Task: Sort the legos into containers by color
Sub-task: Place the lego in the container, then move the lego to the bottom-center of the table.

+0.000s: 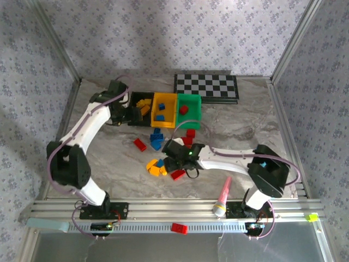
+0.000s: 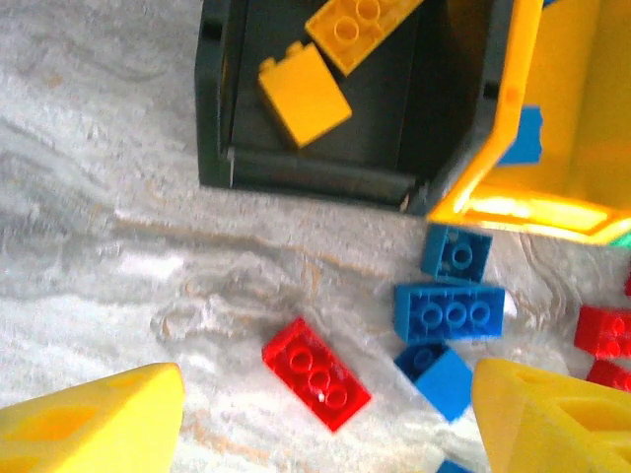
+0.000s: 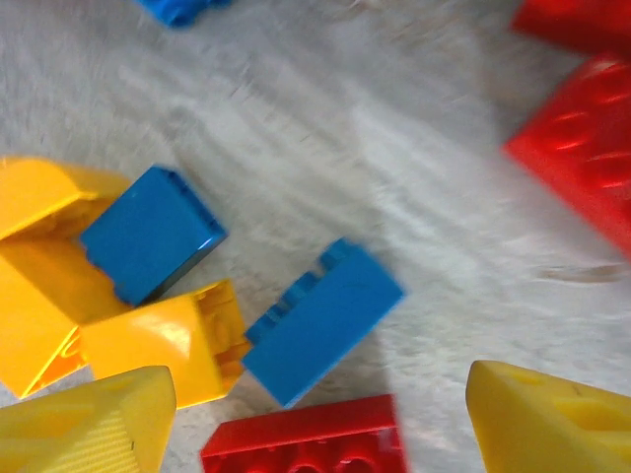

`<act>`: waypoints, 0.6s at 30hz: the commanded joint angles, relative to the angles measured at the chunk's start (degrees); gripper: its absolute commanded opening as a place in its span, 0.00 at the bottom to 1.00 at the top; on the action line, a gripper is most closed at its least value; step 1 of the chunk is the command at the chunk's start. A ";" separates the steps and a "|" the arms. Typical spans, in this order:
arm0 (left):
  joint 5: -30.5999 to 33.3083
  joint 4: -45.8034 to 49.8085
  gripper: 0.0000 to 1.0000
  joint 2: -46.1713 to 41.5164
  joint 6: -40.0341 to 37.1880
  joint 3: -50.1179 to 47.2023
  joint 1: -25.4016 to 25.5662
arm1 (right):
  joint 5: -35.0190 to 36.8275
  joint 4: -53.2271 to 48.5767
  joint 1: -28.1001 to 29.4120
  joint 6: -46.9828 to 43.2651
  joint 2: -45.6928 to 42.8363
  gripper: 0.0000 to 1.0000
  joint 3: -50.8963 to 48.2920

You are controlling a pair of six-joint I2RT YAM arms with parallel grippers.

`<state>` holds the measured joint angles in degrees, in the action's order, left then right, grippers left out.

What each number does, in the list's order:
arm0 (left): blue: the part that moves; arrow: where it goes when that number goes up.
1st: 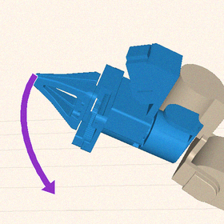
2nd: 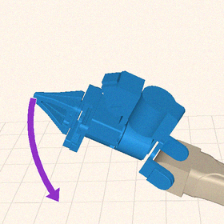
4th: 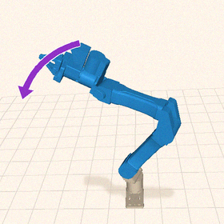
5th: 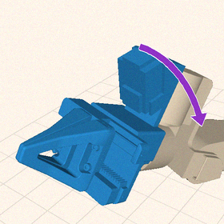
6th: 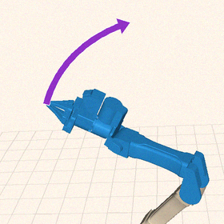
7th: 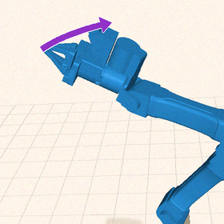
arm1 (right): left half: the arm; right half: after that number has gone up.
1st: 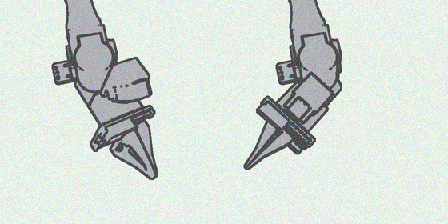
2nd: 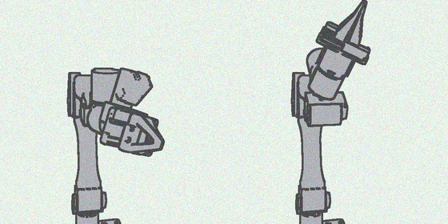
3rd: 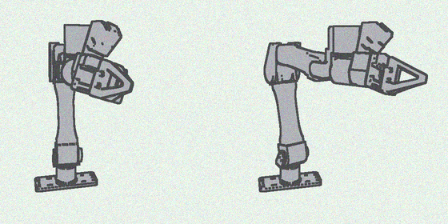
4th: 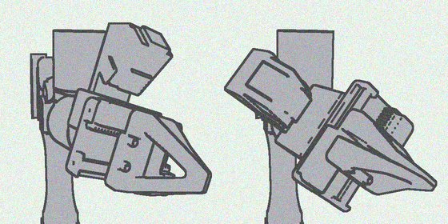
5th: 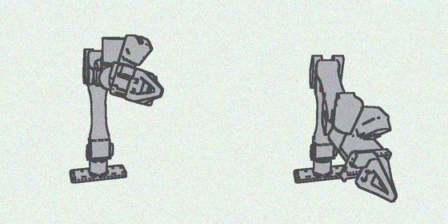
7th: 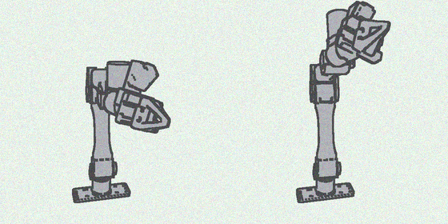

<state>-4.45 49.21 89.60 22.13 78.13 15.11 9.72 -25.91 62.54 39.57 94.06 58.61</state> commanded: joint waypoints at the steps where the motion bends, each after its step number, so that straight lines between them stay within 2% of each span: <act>1: -1.23 -2.37 0.77 -5.17 0.46 -5.27 0.13 | -3.16 -1.20 2.32 -0.90 3.65 0.79 4.19; 8: -1.76 -2.61 0.77 -10.90 0.81 -13.66 0.00 | -3.30 -3.38 4.21 -0.54 11.42 0.71 12.45; 14: -2.34 -3.93 0.77 -11.56 1.20 -17.11 -0.26 | -3.01 -5.66 3.32 0.69 14.22 0.63 13.34; 18: -3.56 -5.08 0.77 -11.56 1.69 -18.00 -0.27 | -3.49 -5.88 3.62 1.14 12.85 0.62 10.98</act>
<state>-6.33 45.80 79.40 22.98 60.64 15.09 5.91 -27.35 66.37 39.70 106.67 71.59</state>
